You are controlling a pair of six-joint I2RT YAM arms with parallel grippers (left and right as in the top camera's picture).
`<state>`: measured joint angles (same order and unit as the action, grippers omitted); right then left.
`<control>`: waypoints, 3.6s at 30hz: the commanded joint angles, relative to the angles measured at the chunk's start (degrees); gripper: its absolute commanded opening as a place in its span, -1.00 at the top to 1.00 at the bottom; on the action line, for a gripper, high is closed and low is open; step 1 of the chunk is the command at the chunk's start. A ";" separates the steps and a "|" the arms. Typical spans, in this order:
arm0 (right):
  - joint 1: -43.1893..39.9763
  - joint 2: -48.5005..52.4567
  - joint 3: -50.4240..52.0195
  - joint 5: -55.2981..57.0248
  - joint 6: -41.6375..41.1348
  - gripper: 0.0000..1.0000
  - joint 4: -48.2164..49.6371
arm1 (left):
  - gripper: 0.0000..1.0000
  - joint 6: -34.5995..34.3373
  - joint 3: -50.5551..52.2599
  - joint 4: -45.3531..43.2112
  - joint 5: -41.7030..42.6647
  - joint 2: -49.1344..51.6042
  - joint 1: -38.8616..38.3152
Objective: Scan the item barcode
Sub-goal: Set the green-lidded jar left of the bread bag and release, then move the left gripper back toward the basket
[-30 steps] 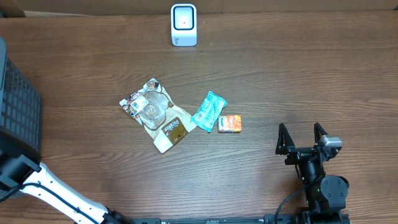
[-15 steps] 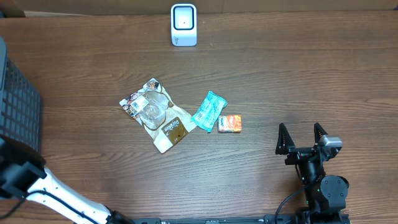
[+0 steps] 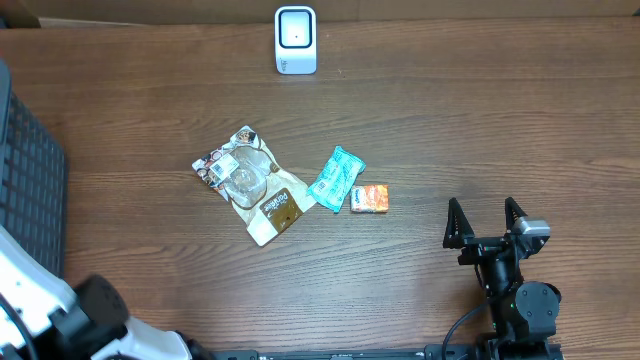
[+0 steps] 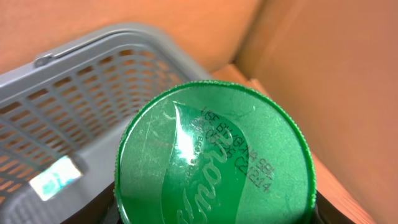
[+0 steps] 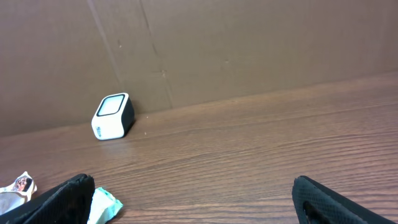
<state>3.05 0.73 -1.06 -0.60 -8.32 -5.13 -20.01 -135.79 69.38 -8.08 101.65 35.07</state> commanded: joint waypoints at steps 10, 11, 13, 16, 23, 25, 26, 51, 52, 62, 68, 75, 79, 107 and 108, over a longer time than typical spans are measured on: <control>0.31 -0.57 0.59 0.55 -0.07 -1.00 0.33 | 0.23 -1.86 1.33 19.67 2.38 -4.02 -21.35; 0.31 -0.57 0.59 0.55 -0.04 -1.00 0.33 | 0.22 -1.88 1.99 20.79 2.27 -3.37 -22.51; 0.31 -0.57 0.59 0.55 -0.04 -1.00 0.33 | 0.19 -1.90 3.85 22.88 2.12 -1.77 -24.65; 0.31 -0.57 0.59 0.55 -0.07 -1.00 0.33 | 0.19 -3.63 8.61 23.28 0.92 0.24 -26.75; 0.31 -0.57 0.59 0.55 -0.07 -1.00 0.33 | 0.25 -6.64 26.60 16.09 -0.02 1.99 -27.61; 0.31 -0.57 0.59 0.55 -0.07 -1.00 0.33 | 0.26 -7.17 32.41 12.57 0.00 1.99 -27.61; 0.31 -0.57 0.59 0.55 -0.07 -1.00 0.33 | 0.26 -7.56 34.82 11.06 0.02 1.99 -27.61; 0.31 -0.57 0.59 0.55 -0.07 -1.00 0.33 | -0.55 -10.58 57.81 -10.12 6.64 -1.11 -27.63; 0.31 -0.57 0.59 0.55 -0.07 -1.00 0.33 | -0.55 -10.21 56.33 -8.87 6.64 -1.84 -27.63; 0.31 -0.57 0.59 0.55 -0.07 -1.00 0.33 | -0.82 -4.79 32.06 6.43 5.99 -11.91 -25.73; 0.31 -0.57 0.59 0.55 -0.07 -1.00 0.33 | -1.00 -3.02 19.23 10.12 3.72 -17.05 -16.24; 0.31 -0.57 0.59 0.55 -0.07 -1.00 0.33 | -0.99 -2.49 16.28 9.97 2.93 -19.21 4.26; 0.31 -0.57 0.59 0.55 -0.04 -1.00 0.33 | -0.99 -11.21 16.85 7.78 3.69 -15.65 17.31; 0.31 -0.57 0.59 0.55 -0.07 -1.00 0.33 | -0.85 7.63 39.95 -11.06 -2.80 -5.35 29.66; 0.31 -0.57 0.59 0.55 -0.07 -1.00 0.33 | -0.83 8.79 40.39 -12.15 -2.82 -5.35 29.40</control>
<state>3.05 0.73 -1.06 -0.60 -8.36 -5.13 -17.78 -97.23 58.94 -10.15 96.14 65.19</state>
